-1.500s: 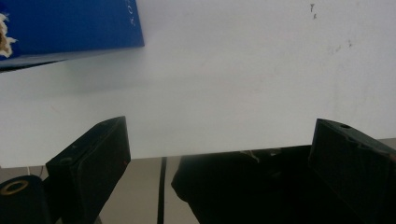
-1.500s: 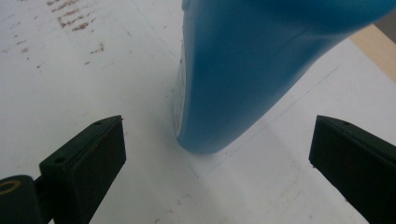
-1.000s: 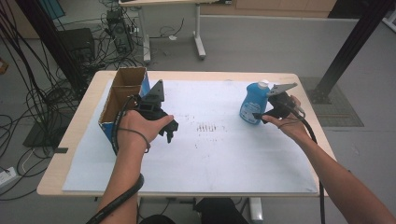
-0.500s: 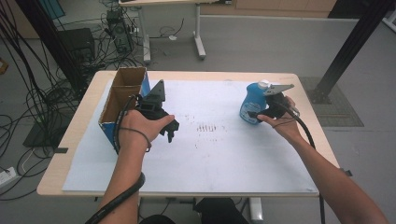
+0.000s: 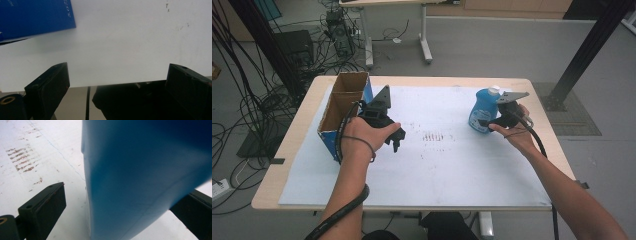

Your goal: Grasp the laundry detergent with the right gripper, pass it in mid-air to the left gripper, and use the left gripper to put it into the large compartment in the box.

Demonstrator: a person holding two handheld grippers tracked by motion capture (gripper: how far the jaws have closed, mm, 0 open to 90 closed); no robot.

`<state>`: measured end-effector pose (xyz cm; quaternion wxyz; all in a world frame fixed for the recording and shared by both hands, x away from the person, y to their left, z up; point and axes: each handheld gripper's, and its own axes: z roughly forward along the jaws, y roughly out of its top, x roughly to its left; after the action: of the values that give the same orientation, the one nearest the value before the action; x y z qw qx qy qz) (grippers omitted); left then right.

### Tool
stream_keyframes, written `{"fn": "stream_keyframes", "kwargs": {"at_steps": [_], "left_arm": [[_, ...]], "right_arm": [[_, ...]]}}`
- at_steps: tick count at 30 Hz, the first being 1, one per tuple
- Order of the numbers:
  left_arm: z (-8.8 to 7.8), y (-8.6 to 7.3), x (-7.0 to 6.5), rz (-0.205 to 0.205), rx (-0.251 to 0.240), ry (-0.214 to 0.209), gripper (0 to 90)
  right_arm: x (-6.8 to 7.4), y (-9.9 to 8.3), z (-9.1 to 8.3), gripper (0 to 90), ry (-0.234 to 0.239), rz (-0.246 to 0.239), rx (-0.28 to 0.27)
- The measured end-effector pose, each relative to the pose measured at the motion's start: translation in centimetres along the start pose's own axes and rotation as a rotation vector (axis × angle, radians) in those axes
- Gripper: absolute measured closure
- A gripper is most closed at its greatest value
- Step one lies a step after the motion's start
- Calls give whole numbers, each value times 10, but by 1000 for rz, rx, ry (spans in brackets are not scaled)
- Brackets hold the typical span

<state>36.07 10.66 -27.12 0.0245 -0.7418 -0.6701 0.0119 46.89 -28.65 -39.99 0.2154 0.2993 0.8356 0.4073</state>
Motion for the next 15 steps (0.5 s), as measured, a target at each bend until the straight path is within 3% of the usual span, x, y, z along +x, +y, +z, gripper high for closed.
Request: {"fn": "stream_keyframes", "kwargs": {"at_steps": [15], "left_arm": [[-2,1,-4,8,-2,2,58]], "right_arm": [[2,2,0,23,-2,-18,-5]]}}
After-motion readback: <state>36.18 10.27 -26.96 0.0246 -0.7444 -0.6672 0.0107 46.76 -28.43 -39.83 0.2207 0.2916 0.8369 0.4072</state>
